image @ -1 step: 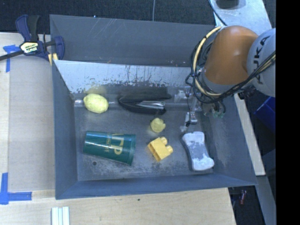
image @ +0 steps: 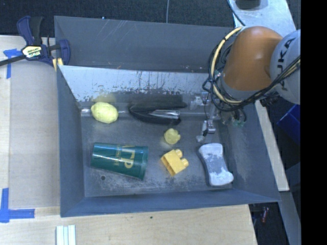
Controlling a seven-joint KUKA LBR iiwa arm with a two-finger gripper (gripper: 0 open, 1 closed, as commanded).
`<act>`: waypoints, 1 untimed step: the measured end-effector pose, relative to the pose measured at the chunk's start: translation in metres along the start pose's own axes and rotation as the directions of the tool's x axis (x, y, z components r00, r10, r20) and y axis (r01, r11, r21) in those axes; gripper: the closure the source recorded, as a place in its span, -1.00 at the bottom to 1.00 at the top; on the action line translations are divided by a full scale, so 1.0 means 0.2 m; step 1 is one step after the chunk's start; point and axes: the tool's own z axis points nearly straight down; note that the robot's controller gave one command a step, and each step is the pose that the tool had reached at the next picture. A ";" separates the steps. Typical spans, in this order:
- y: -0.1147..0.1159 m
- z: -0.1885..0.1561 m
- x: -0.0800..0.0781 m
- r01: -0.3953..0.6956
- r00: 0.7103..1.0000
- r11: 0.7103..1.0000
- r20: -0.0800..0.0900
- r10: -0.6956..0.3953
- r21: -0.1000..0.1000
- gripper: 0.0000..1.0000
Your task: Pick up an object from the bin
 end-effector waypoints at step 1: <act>0.18 0.08 0.01 0.083 0.997 0.997 0.001 -0.083 0.001 -1.00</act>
Offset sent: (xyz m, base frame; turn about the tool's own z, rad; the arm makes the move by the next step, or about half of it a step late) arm -0.0158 0.0547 -0.0801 -0.0302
